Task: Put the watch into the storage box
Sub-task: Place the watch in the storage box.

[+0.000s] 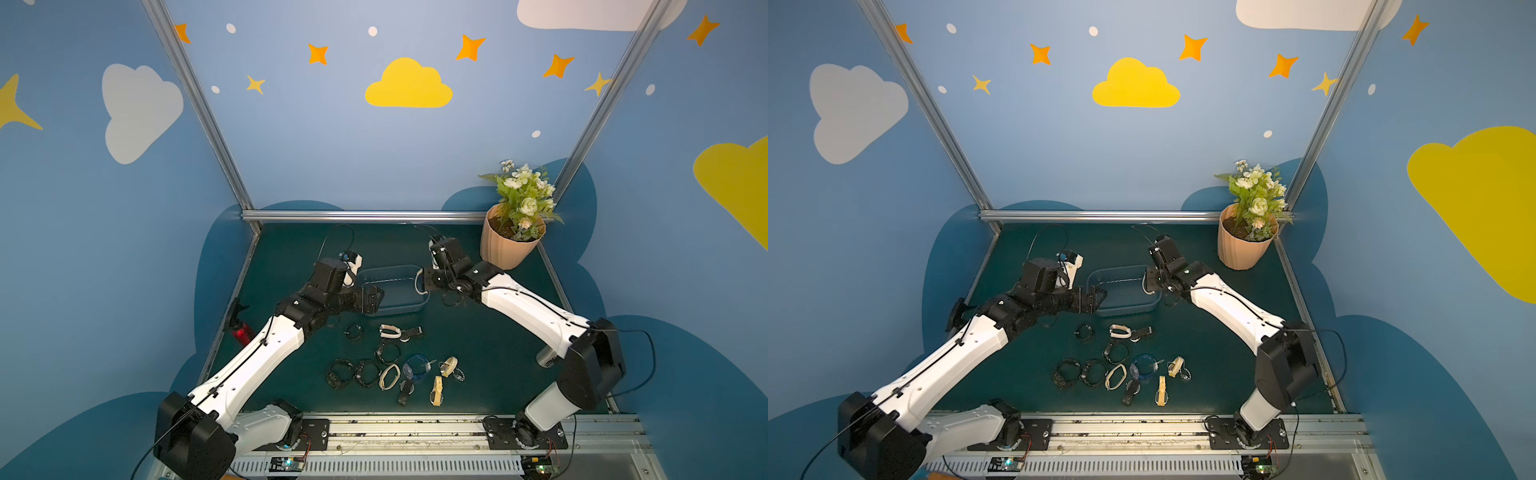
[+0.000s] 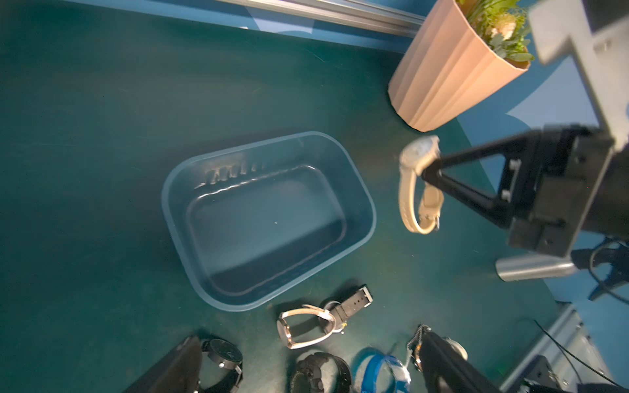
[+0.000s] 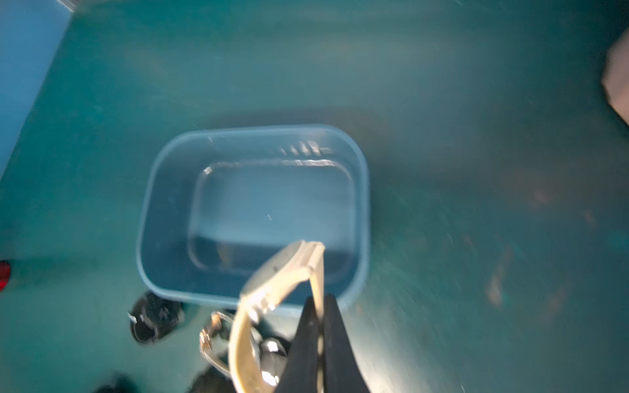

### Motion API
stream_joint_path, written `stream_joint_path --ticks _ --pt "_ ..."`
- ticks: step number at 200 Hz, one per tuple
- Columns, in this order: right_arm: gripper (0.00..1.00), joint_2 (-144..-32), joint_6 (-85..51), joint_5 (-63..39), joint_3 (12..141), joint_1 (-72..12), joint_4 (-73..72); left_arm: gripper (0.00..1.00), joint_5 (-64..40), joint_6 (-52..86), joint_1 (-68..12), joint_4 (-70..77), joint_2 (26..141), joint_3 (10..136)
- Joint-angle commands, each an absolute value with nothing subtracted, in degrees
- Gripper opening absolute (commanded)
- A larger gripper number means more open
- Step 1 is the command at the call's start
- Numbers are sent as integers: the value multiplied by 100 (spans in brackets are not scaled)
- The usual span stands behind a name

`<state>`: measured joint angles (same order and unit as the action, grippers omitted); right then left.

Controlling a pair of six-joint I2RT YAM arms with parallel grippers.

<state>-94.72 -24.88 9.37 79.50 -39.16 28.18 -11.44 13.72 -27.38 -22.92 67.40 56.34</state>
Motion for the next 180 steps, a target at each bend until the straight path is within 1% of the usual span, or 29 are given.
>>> stream_joint_path --ticks 1,38,58,85,108,150,180 --pt "0 -10038 -2076 770 8530 -3979 3049 100 -770 1239 -2745 -2549 6697 5782" --pt "0 -10846 -1776 967 9214 -3999 3223 100 -569 1223 -2736 -2575 6685 5765" --pt "0 -11167 -1701 994 9430 -3988 3294 100 -466 1215 -2736 -2617 6756 5778" --pt "0 -11568 -1589 1057 9597 -3981 3208 100 -589 1239 -2733 -2718 6796 5889" --pt "0 -11934 -1541 1190 9960 -3970 3352 100 -437 1222 -2734 -2634 6751 5795" --pt "0 -12367 -1486 1293 10194 -3947 3314 100 -554 1249 -2696 -2695 6812 5883" --pt "0 -12592 -1551 1226 10296 -3929 3357 100 -423 1250 -2649 -2646 6799 5813"
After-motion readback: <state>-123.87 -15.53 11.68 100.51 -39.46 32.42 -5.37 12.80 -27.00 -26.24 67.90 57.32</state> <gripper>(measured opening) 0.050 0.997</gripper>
